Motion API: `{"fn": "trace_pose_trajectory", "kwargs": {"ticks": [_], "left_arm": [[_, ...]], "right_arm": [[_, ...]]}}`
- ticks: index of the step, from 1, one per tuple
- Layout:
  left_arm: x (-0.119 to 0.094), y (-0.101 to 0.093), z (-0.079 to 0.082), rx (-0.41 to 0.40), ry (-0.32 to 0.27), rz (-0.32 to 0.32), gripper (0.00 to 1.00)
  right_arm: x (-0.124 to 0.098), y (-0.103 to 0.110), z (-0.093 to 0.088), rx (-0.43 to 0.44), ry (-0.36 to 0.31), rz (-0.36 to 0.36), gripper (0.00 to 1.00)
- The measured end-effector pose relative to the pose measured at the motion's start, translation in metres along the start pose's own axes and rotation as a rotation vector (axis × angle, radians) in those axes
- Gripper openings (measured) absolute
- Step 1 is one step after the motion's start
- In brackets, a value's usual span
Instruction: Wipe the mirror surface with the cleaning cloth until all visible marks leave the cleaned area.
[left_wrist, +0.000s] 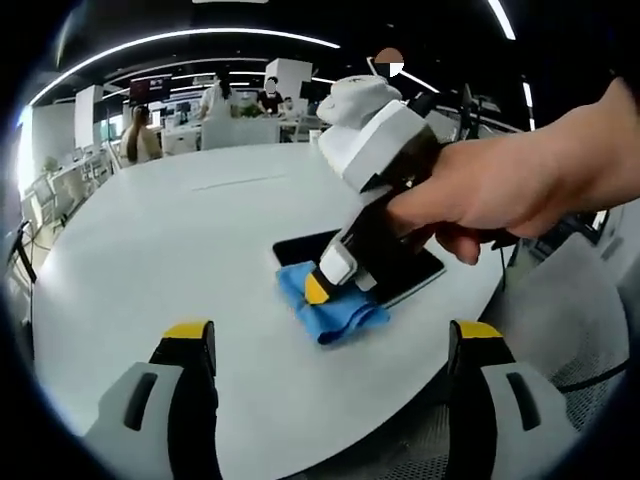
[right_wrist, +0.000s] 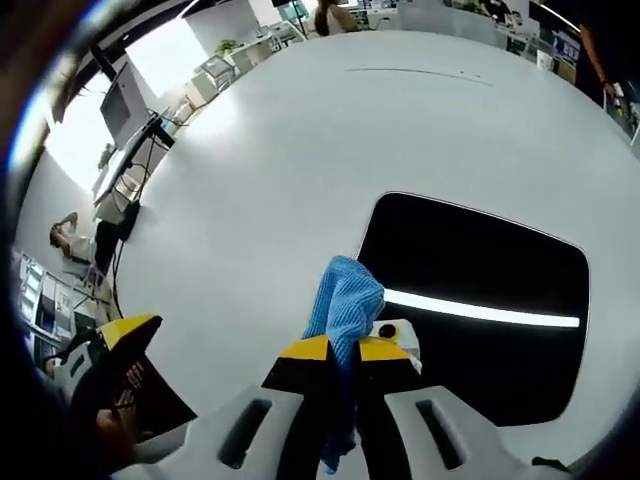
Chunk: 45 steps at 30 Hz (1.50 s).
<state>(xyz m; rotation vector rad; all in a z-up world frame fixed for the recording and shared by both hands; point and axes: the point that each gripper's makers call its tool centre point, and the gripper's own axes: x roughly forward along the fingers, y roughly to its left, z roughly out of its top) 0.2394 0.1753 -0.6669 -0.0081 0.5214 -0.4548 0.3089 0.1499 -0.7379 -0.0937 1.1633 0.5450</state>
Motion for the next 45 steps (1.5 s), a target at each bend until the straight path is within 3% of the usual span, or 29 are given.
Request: {"fn": "trace_pose_trajectory", "kwargs": {"ticks": [2, 5, 12, 31, 45], "left_arm": [[0.000, 0.001, -0.001, -0.006, 0.007, 0.004, 0.94], [0.000, 0.002, -0.003, -0.008, 0.016, 0.012, 0.94], [0.003, 0.005, -0.005, -0.010, 0.017, 0.018, 0.93], [0.005, 0.007, -0.009, -0.018, 0.023, 0.023, 0.90], [0.005, 0.009, -0.009, -0.020, 0.023, 0.028, 0.90]], "right_arm": [[-0.001, -0.002, 0.001, 0.005, 0.002, 0.000, 0.02], [-0.001, -0.016, 0.008, -0.058, -0.017, -0.043, 0.02], [0.005, -0.025, 0.024, -0.020, -0.010, -0.019, 0.02], [0.030, -0.050, 0.081, -0.029, -0.042, -0.018, 0.02], [0.027, -0.053, 0.079, -0.057, -0.027, -0.036, 0.02]]}}
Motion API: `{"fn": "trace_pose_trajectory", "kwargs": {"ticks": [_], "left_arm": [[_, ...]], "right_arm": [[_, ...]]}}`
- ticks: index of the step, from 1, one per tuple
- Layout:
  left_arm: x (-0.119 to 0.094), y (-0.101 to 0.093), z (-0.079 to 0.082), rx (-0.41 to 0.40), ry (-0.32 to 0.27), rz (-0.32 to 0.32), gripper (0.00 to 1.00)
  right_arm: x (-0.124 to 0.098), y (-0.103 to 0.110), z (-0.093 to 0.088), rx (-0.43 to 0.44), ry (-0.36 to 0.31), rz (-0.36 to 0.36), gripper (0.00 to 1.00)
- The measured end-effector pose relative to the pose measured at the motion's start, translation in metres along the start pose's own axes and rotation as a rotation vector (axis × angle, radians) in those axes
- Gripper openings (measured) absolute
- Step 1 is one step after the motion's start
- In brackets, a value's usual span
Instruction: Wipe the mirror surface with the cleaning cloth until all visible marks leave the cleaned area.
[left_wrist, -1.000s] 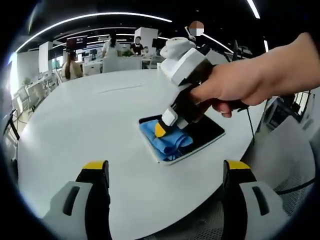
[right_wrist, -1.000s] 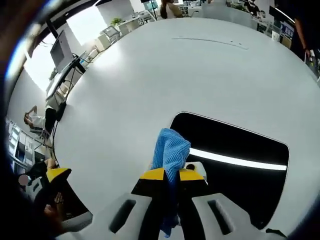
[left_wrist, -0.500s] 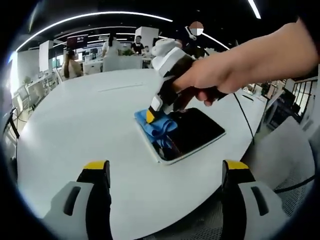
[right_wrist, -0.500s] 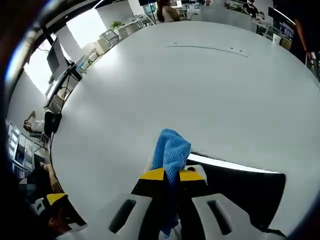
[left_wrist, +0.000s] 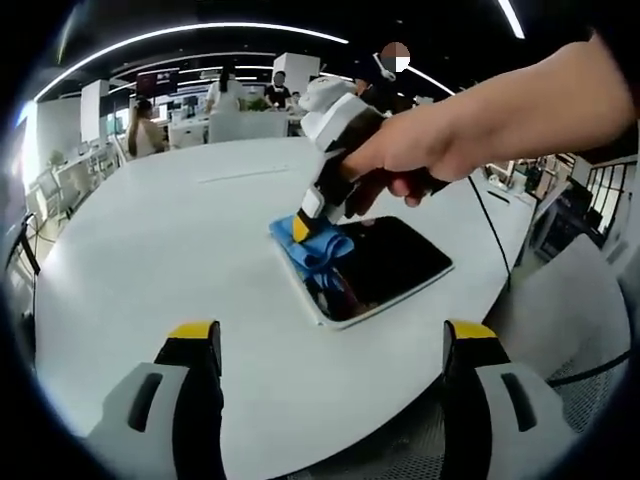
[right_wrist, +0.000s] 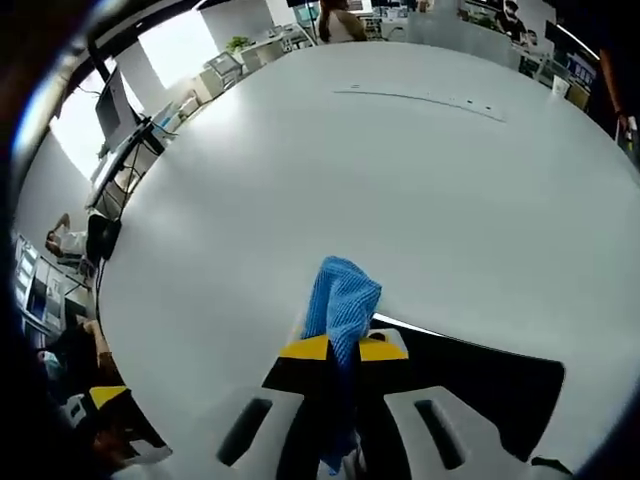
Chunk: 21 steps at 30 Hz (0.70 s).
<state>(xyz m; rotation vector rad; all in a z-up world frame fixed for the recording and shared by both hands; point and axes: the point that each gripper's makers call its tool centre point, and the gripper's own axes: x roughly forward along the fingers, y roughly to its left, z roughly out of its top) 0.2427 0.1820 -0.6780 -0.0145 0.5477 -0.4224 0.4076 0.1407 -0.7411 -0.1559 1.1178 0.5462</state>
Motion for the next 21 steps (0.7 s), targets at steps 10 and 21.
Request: {"fn": "trace_pose_trajectory", "kwargs": {"ticks": [10, 21], "left_arm": [[0.000, -0.002, 0.001, 0.006, 0.001, -0.005, 0.90], [0.000, -0.002, -0.001, 0.008, 0.009, -0.005, 0.90]], "right_arm": [[-0.008, -0.023, -0.007, 0.025, 0.008, -0.023, 0.02], [-0.015, -0.041, -0.013, 0.042, 0.015, -0.046, 0.02]]}}
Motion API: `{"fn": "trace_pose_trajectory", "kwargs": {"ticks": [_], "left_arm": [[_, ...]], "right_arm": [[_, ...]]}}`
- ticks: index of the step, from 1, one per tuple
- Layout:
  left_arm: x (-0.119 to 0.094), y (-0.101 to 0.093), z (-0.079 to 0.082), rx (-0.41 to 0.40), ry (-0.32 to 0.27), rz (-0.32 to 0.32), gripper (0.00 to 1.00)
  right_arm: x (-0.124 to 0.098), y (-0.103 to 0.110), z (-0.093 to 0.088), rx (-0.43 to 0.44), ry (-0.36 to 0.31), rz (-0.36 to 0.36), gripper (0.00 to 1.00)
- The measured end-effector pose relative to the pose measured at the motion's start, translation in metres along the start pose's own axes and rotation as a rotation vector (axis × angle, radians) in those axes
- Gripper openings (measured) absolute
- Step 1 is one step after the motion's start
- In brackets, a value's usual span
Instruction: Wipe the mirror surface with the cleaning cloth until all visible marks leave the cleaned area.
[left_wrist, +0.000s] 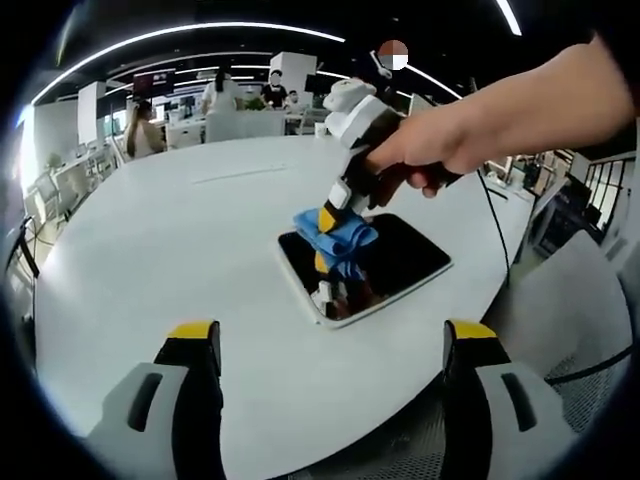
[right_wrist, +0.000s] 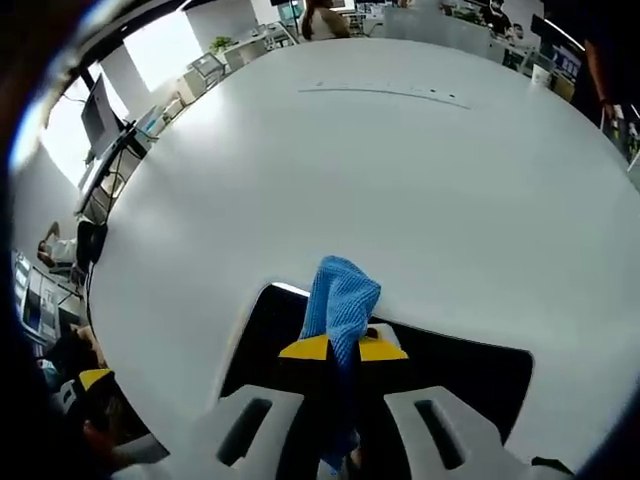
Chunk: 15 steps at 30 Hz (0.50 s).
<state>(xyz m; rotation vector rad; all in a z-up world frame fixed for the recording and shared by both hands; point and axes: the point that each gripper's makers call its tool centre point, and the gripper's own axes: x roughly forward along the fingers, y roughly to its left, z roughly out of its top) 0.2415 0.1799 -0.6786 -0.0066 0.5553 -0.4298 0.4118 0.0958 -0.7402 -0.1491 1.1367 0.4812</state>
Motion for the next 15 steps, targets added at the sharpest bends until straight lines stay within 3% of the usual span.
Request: {"fn": "trace_pose_trajectory", "kwargs": {"ticks": [15], "left_arm": [[0.000, -0.002, 0.001, 0.013, 0.002, -0.005, 0.89]], "right_arm": [[-0.007, 0.006, -0.019, 0.017, 0.023, -0.004, 0.02]]}}
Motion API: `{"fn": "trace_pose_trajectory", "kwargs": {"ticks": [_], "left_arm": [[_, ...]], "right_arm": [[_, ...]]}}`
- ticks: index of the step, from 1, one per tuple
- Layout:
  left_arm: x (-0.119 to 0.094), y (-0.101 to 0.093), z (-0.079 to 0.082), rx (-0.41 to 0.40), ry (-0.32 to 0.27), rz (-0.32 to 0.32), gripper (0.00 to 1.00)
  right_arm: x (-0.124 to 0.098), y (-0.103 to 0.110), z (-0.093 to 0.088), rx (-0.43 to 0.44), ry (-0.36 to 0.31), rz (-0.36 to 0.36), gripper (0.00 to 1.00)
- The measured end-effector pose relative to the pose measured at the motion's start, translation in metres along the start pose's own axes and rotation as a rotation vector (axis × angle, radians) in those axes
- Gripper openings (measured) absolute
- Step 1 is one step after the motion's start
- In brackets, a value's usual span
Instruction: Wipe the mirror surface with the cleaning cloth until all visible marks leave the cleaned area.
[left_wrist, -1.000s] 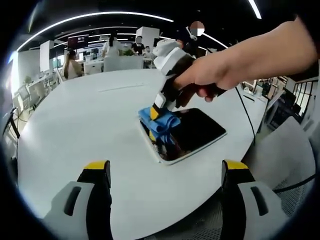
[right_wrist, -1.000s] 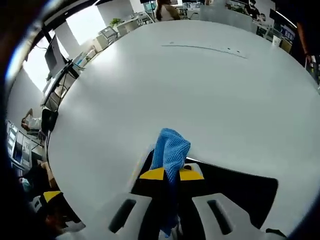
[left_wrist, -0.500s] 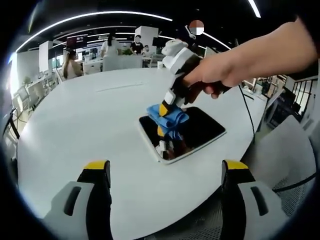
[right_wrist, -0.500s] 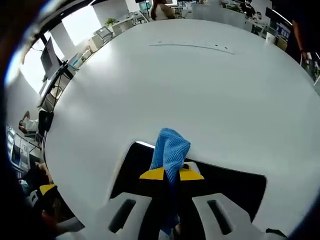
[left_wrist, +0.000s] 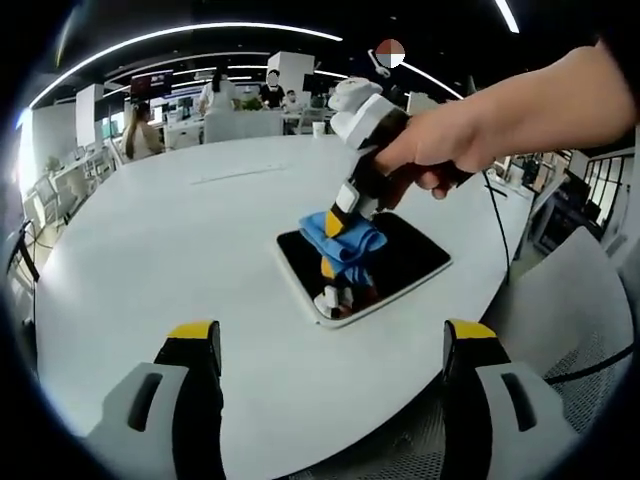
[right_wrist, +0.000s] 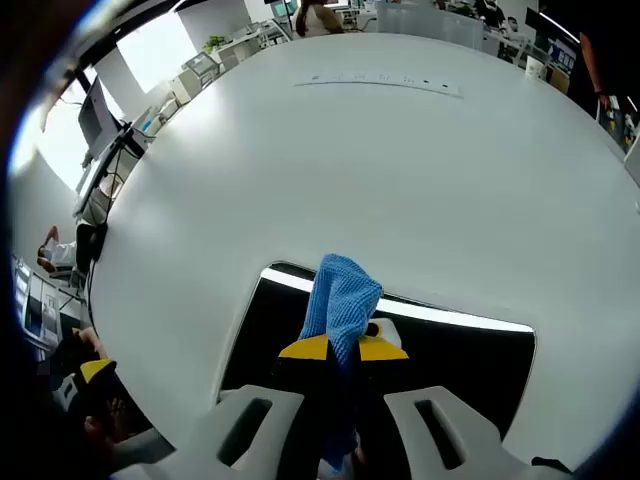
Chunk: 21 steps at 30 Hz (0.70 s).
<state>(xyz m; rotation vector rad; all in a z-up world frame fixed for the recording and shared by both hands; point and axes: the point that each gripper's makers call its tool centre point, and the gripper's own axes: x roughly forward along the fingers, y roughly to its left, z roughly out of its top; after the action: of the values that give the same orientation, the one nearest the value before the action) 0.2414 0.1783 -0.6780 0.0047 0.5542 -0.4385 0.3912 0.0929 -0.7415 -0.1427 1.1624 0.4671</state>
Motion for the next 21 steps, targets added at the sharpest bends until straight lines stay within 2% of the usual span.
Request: {"fn": "trace_pose_trajectory", "kwargs": {"ticks": [6, 21], "left_arm": [[0.001, 0.001, 0.000, 0.007, -0.003, 0.000, 0.89], [-0.001, -0.001, 0.001, 0.016, -0.004, -0.004, 0.87]], "right_arm": [[-0.006, 0.006, -0.017, 0.025, 0.010, 0.011, 0.02], [-0.021, 0.024, -0.060, 0.003, 0.016, 0.029, 0.02]]}}
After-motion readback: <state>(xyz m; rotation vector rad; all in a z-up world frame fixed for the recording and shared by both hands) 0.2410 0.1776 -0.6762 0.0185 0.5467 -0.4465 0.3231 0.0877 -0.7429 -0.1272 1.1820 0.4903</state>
